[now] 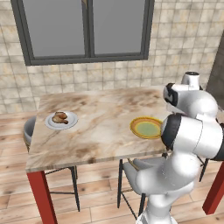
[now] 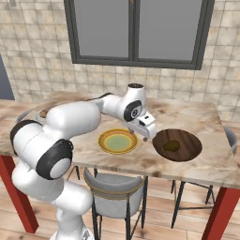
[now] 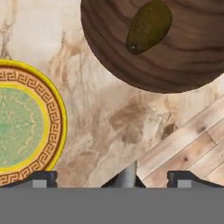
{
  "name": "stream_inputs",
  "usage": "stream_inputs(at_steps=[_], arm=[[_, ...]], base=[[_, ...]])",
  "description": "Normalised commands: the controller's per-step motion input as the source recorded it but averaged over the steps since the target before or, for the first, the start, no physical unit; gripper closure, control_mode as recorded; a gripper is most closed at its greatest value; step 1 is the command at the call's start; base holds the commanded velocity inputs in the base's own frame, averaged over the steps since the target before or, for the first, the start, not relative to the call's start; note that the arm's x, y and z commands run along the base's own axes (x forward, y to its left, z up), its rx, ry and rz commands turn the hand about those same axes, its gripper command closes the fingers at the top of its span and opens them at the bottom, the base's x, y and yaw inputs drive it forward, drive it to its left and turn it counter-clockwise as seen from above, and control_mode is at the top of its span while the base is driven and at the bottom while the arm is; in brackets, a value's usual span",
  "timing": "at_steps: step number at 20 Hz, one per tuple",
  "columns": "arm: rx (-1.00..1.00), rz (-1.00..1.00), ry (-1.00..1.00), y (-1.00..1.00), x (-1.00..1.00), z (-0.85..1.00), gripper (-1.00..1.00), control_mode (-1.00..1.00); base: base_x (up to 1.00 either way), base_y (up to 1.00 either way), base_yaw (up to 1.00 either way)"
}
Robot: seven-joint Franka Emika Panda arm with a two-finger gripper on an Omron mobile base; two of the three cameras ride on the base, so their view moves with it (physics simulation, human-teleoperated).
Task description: Pick the chicken drumstick and avocado from their plates and place them in the bowl. Then put the bowl in the fridge.
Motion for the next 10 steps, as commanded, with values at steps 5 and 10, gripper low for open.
stream_inputs(at_steps=[5, 10], arm=[[0.00, 0.40, 0.36, 0.70, 0.00, 0.40, -1.00, -1.00], [0.00, 0.46, 0.11, 0.66, -0.14, 0.10, -1.00, -1.00]], base=[[0.00, 0.00, 0.00], [0.00, 0.00, 0.00]])
